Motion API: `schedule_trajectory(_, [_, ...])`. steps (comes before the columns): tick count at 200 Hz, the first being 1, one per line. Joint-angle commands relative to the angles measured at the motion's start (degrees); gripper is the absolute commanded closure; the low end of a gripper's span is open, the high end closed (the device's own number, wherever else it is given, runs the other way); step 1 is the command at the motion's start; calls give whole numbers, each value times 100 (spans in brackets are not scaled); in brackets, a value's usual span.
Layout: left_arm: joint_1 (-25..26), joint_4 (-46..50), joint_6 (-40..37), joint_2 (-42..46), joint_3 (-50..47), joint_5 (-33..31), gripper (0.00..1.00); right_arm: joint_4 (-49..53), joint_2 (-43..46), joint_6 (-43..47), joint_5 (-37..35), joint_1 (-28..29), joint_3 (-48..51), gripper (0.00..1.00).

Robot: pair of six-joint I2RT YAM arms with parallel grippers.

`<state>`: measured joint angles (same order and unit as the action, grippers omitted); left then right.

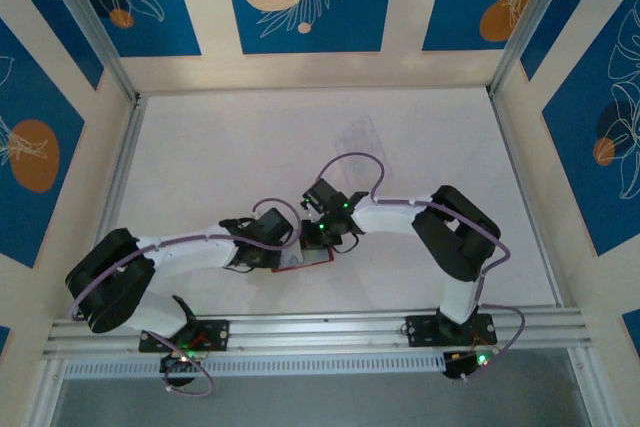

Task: Put the credit cards into the card holder
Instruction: Insert the credit card into the card slot, then close the card holder at the center of the table.

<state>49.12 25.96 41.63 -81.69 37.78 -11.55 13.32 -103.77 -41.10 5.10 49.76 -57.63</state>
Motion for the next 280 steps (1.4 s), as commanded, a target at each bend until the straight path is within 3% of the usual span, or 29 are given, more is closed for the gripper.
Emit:
schedule_trajectory(1, [-52,-756,-31,-443,-209,236,96,49,-109,92,153,146,-201,100])
schedule_trajectory(79, [-32,-898,-45,-635,-94,338,96,-277,-454,-120,468,352,-363,100])
schedule_trajectory(104, [-32,-873,-58,-614,-74,320,96,101,-96,32,31,293,-440,100])
schedule_trajectory(125, [-34,-830,-75,-549,-77,311,95,1220,142,252,-659,222,-852,100])
schedule_trajectory(162, [-29,-776,-137,-453,-15,311,94,2748,554,385,-1929,202,-1256,89])
schedule_trajectory(188, [-33,-817,-150,-434,10,384,94,3347,614,315,-2700,195,-1267,74])
schedule_trajectory(222, [-34,-759,-164,-409,80,383,93,3366,434,233,-2776,199,-1136,61])
schedule_trajectory(280, [-34,-691,-146,-330,94,371,93,3079,-8,244,-2466,221,-1088,63])
